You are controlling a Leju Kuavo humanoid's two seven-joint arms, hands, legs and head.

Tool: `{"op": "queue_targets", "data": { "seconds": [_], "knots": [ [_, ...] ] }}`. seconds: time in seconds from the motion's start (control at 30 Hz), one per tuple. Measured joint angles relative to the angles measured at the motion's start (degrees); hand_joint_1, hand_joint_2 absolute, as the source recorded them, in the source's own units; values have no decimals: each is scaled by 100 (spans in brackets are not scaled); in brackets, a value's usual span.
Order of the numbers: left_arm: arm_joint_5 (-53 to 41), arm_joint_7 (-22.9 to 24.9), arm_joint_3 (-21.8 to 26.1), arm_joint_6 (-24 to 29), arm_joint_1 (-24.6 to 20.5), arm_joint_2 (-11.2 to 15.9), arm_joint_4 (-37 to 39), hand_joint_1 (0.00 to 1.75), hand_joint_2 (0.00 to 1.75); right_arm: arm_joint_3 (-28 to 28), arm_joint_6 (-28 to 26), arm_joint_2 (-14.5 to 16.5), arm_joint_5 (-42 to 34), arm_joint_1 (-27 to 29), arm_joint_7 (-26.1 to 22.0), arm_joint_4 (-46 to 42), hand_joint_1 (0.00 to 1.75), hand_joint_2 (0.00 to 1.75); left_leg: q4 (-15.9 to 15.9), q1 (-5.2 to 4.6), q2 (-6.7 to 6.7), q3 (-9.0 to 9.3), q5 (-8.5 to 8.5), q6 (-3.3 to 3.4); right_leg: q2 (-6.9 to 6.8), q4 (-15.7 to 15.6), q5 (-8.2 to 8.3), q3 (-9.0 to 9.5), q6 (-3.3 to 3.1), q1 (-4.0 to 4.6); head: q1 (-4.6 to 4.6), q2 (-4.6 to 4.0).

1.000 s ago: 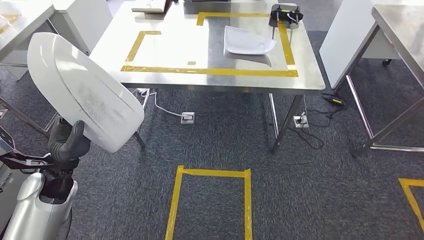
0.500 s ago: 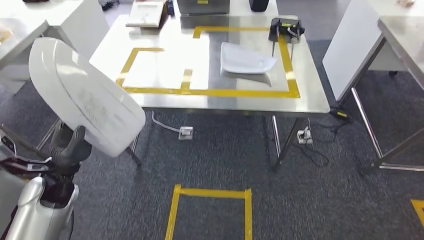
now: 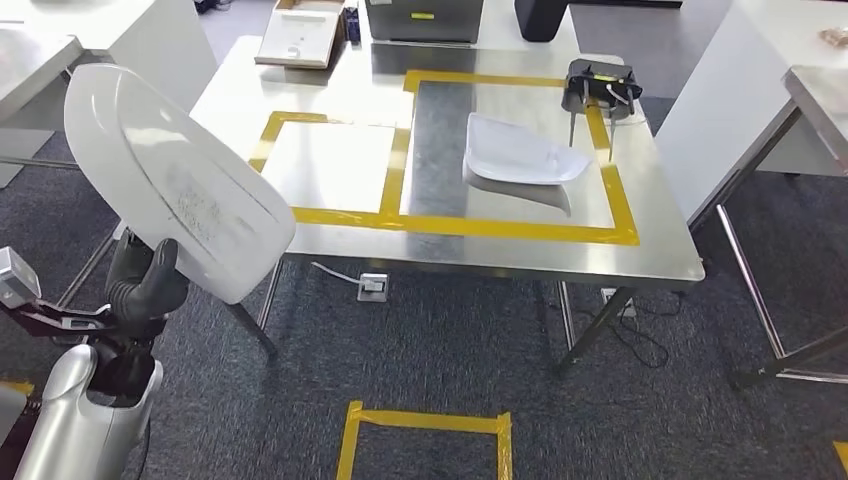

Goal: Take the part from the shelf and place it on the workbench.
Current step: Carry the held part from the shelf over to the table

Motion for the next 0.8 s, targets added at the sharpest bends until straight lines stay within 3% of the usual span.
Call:
{"op": "queue_targets", "data": {
  "seconds": [0.03,0.1,0.13,0.17,0.2,0.27,0.3,0.33,0.4,0.47,0.5,0.57,0.6,0.63,0.67,0.73,0.8],
  "knots": [
    [0,1,-17,2,-14,-5,13,175,175,-3,1,0,-1,-6,-4,0,0,0,-7,-16,-1,76,-68,33,0,335,-110,-275,-2,16,6,0],
    [-2,5,-58,10,-33,-24,43,175,175,-6,1,0,-1,-3,-4,0,0,0,-12,-56,-18,237,-215,81,0,660,-583,-704,-35,65,17,0],
    [-3,7,-74,15,-46,-34,57,175,175,-7,1,-1,-2,5,-3,0,0,0,-13,-82,-32,333,-293,97,0,615,-751,-819,-70,94,21,1],
    [-5,8,-89,21,-62,-42,72,175,175,-9,1,-1,-3,15,-3,1,0,0,-13,-112,-46,436,-372,109,1,442,-769,-869,-117,128,27,1],
    [-7,9,-105,26,-81,-49,86,175,175,-10,0,-3,-5,26,-3,1,0,0,-13,-141,-55,541,-453,118,2,152,-582,-863,-187,168,32,1],
    [-14,12,-145,34,-120,-71,119,175,175,-14,-4,-21,-7,48,-1,2,0,0,-8,-195,-79,711,-610,124,37,-522,164,-791,-349,266,38,1],
    [-23,19,-167,40,-140,-86,135,175,175,-16,-6,-32,-7,53,4,2,0,0,-5,-216,-92,759,-687,116,72,-742,469,-738,-398,296,38,0],
    [-37,27,-188,52,-156,-102,149,175,175,-19,-9,-40,-7,59,12,2,0,0,15,-230,-112,813,-734,101,106,-860,650,-696,-419,311,39,0],
    [-79,55,-216,96,-190,-120,157,175,175,-21,-14,-37,-8,56,31,2,0,0,83,-243,-133,857,-752,55,126,-913,684,-579,-425,286,41,0],
    [-158,125,-226,172,-226,-125,164,175,175,-27,-17,-29,-10,48,36,2,0,0,364,-242,-119,732,-723,-8,106,-985,681,-456,-464,245,31,0],
    [-214,180,-232,223,-249,-125,178,175,175,-34,-18,-27,-13,38,34,1,0,0,627,-230,-102,567,-785,-45,104,-1018,664,-400,-479,222,25,0],
    [-342,301,-247,355,-290,-123,238,175,175,-48,-18,-27,-15,21,25,0,0,0,1215,-175,-77,157,-1072,-127,101,-1041,602,-332,-489,194,12,0],
    [-424,355,-255,441,-312,-121,291,175,175,-51,-17,-26,-14,18,21,1,0,0,1414,-144,-67,-26,-1217,-166,102,-1039,562,-300,-478,176,12,0],
    [-550,395,-264,556,-346,-114,366,175,175,-54,-16,-26,-12,21,15,1,0,0,1459,-114,-60,-137,-1254,-201,104,-1033,518,-261,-461,157,11,0],
    [-719,411,-276,689,-403,-98,461,175,175,-56,-14,-26,-8,25,8,1,0,0,1333,-86,-54,-164,-1144,-229,105,-1023,472,-214,-440,136,11,0],
    [-1240,355,-313,1061,-598,-39,712,175,175,-57,-8,-22,10,28,-12,2,0,0,650,-35,-49,-3,-577,-278,106,-995,378,-123,-382,98,10,-1],
    [-1949,221,-379,1575,-912,24,1069,175,175,-57,-2,-20,38,9,-31,2,0,0,98,-33,-60,147,-266,-276,105,-969,315,-85,-312,84,6,0]
  ]
}}
